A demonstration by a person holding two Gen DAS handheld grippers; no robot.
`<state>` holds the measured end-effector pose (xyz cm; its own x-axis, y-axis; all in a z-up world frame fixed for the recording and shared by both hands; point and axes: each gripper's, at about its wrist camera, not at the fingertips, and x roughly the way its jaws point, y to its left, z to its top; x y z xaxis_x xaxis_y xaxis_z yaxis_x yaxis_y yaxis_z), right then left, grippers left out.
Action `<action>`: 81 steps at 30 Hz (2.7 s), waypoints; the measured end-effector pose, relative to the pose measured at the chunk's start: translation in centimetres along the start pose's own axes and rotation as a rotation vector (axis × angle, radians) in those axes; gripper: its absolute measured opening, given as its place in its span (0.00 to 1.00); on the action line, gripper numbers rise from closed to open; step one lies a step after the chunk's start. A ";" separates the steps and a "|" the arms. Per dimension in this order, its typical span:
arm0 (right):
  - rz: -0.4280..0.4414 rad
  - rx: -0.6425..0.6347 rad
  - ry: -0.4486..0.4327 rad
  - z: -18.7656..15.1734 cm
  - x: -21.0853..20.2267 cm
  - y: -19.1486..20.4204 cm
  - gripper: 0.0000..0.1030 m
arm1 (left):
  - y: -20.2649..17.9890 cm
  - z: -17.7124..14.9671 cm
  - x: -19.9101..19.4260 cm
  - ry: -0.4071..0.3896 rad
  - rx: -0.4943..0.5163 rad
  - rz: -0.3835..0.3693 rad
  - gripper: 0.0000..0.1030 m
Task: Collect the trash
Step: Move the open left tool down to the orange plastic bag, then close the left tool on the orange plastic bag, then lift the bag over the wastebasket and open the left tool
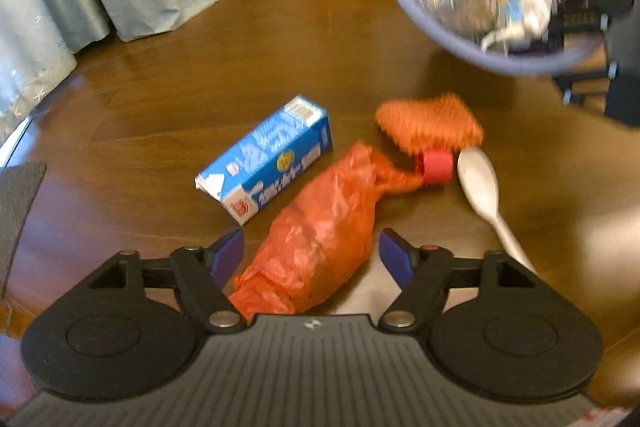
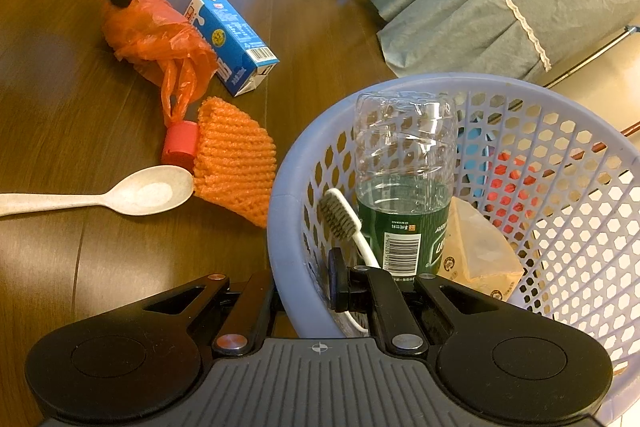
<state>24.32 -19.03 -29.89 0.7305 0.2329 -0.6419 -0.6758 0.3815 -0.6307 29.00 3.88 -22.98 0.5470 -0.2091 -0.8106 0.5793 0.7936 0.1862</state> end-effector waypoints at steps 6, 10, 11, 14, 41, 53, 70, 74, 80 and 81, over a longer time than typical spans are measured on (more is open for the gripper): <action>0.001 0.000 0.000 0.1 -0.1 0.0 0.04 | -0.5 -0.8 1.8 0.044 0.082 0.028 0.70; 0.000 -0.001 0.000 0.0 -0.1 0.1 0.04 | -0.7 -0.8 3.0 0.066 0.095 0.026 0.70; 0.001 -0.001 0.001 0.0 -0.1 0.1 0.04 | -0.7 -0.8 3.2 0.072 0.098 0.025 0.70; 0.001 -0.004 0.001 -0.1 -0.2 0.1 0.04 | -0.7 -0.7 3.6 0.077 0.094 0.022 0.70; 0.001 -0.003 0.001 -0.1 -0.4 0.0 0.04 | -0.5 -0.6 3.9 0.119 0.077 0.005 0.36; 0.001 0.002 0.003 0.0 -0.4 0.0 0.04 | -0.4 0.1 1.7 0.089 0.020 0.001 0.35; 0.001 0.006 0.003 0.1 -0.3 0.1 0.04 | 0.6 2.6 -0.6 0.022 -0.045 -0.002 0.35; 0.001 0.006 0.003 0.1 -0.3 0.1 0.04 | 0.8 2.9 -1.0 0.009 -0.062 -0.012 0.35; 0.001 0.007 0.004 0.1 -0.3 0.2 0.04 | 0.9 4.1 -2.5 -0.029 -0.077 -0.030 0.35; 0.001 0.006 0.004 0.1 -0.3 0.1 0.04 | 0.9 4.4 -2.8 -0.039 -0.077 -0.033 0.35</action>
<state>24.05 -18.93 -29.75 0.7294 0.2293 -0.6445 -0.6759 0.3869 -0.6273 30.63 2.63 -18.06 0.5523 -0.2571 -0.7931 0.5503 0.8270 0.1152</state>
